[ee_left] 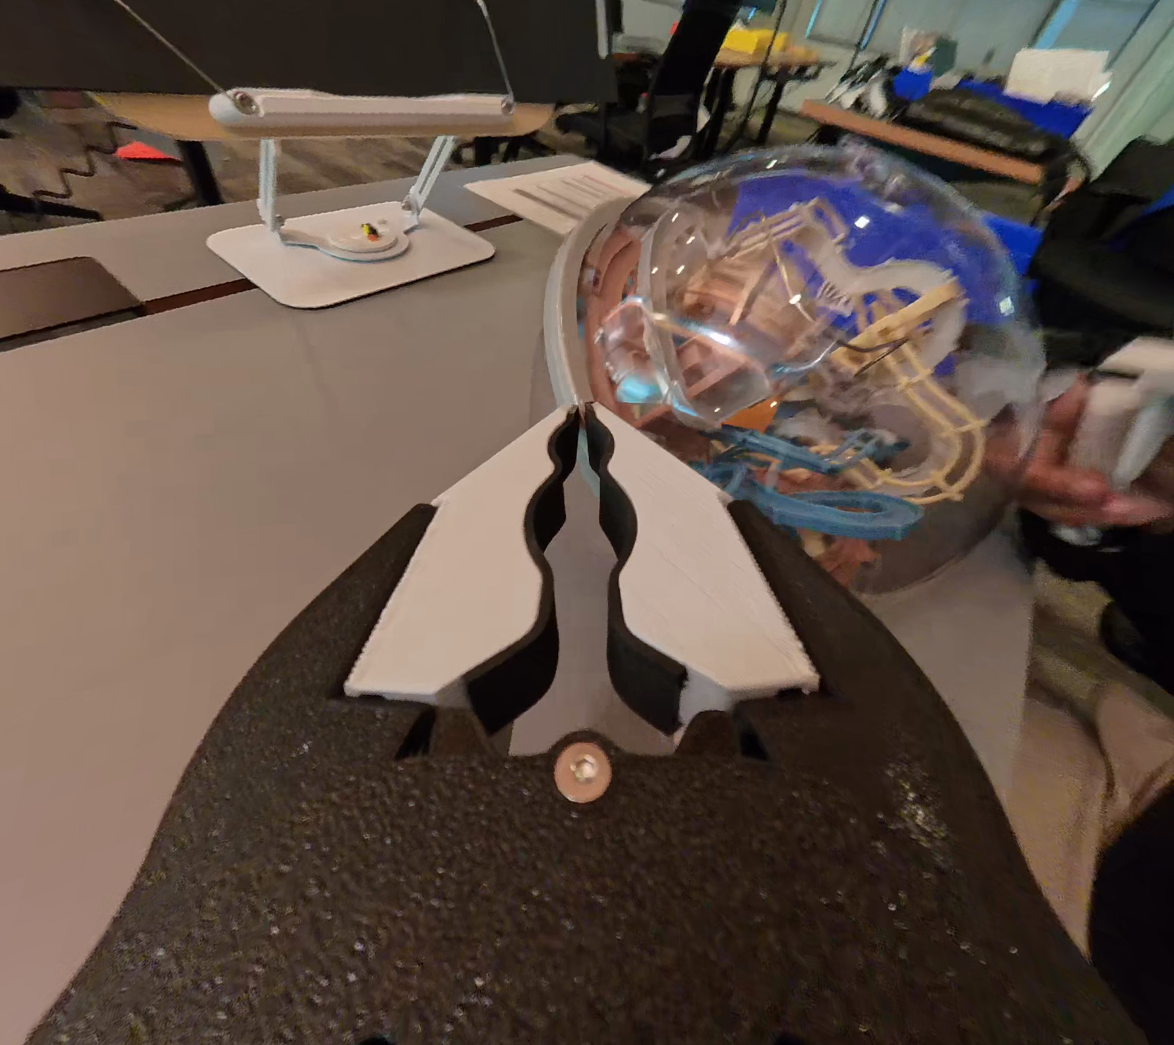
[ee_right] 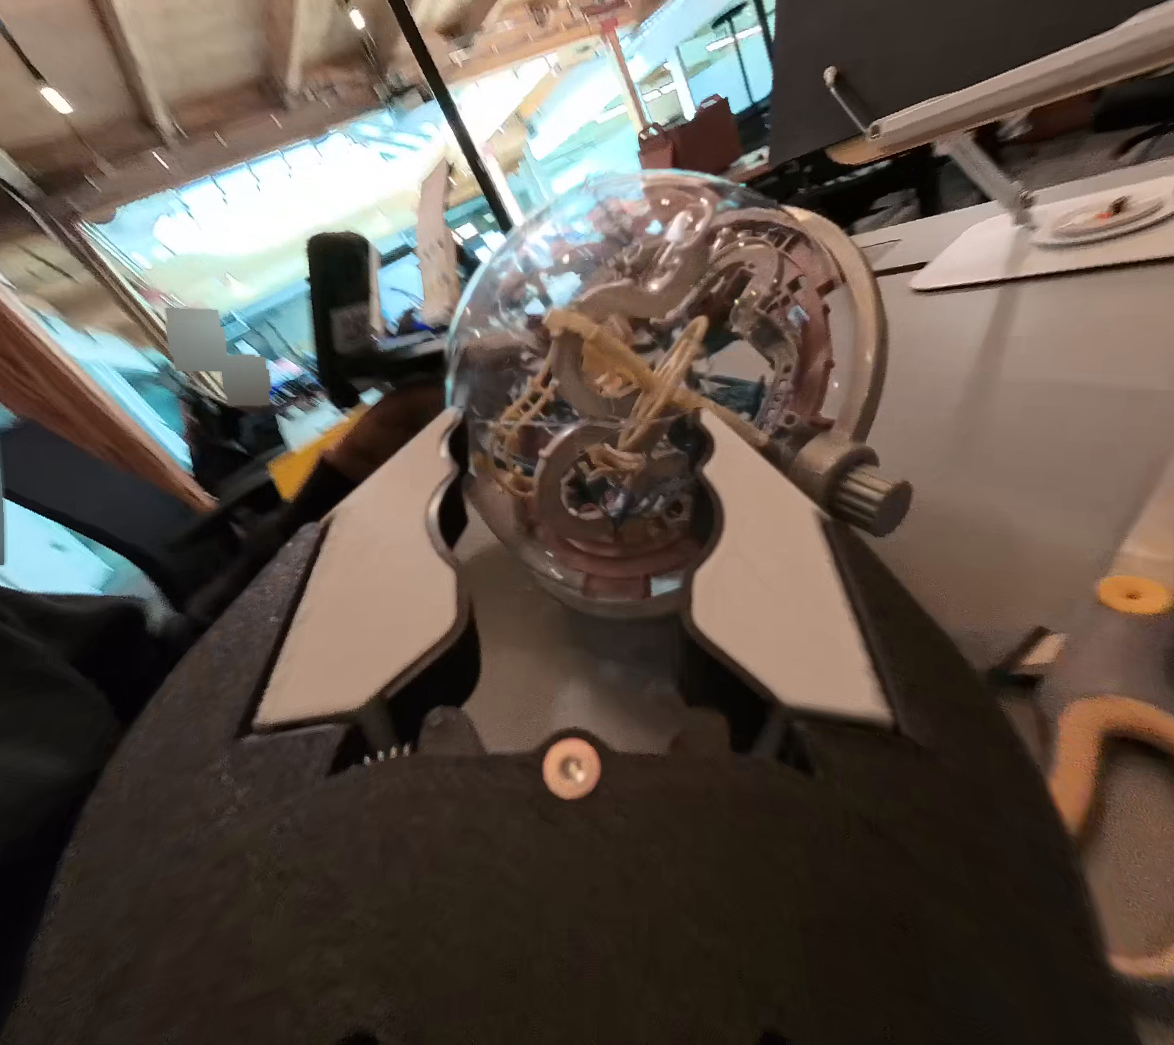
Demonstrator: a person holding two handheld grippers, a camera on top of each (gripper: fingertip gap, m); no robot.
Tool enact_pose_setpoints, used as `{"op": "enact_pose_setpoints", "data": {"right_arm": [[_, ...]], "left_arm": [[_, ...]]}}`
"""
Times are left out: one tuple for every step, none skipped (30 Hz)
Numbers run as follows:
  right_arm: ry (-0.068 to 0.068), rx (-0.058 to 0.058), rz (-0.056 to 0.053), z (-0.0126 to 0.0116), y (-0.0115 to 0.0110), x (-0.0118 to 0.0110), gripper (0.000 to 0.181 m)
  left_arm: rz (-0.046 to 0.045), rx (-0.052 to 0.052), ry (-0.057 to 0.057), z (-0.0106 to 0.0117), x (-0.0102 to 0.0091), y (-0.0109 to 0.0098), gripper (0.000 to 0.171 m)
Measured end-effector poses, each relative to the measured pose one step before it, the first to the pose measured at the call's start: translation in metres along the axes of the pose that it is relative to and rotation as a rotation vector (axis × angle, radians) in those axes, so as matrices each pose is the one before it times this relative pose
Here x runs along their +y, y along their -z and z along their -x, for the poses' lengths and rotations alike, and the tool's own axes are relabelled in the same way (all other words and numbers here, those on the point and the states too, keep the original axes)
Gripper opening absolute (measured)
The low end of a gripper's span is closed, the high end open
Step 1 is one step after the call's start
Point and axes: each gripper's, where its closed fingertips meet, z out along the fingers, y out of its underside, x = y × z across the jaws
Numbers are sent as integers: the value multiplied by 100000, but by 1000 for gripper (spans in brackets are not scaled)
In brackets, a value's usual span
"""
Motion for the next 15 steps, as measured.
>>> {"op": "enact_pose_setpoints", "data": {"right_arm": [[-6517, -3251, -2320, 208, 225, -472, 60], [-4823, -2065, -2055, 138, 169, -413, 54], [-613, 462, -1773, -57, 104, -326, 50], [3699, 3217, -1114, -240, 83, -229, 50], [5804, 4999, 341, -385, 78, -83, 50], [5717, 4818, 2205, -407, 70, 121, 51], [3756, 2933, 2809, -212, 86, 173, 51], [802, 121, 2309, 85, 108, 120, 51], [-1400, -2001, 1309, 324, 91, 61, 52], [-2110, -2671, 720, 386, 43, 50, 51], [-1371, -1307, 374, 246, -14, 59, 50], [176, 94, 555, 149, -57, 74, 50], [1427, 922, 903, 70, -64, 101, 50], [1352, 651, 1124, 125, -36, 110, 50], [140, -141, 1116, 219, -31, 104, 50]], "left_arm": [[2753, -2137, -2829, 194, 483, -162, 0], [2726, -1528, -2505, 73, 503, -212, 0], [2324, -882, -1807, -43, 431, -229, 0], [1567, 40, -1246, -198, 270, -214, 0], [177, 835, -568, -320, 38, -165, 0], [-621, 791, -96, -329, -153, -97, 0], [-897, 420, -194, -247, -238, -25, 0], [33, 50, -359, -149, -118, 11, 0], [871, -653, -877, -8, 27, 29, 0], [1142, -1293, -1177, 114, 115, 23, 0], [836, -1401, -1076, 130, 114, -22, 0], [435, -1273, -874, 109, 68, -45, 0], [91, -813, -542, 47, 8, -40, 0], [231, -662, -238, 36, 9, -21, 0], [310, -773, -34, 34, 17, -24, 0]]}}
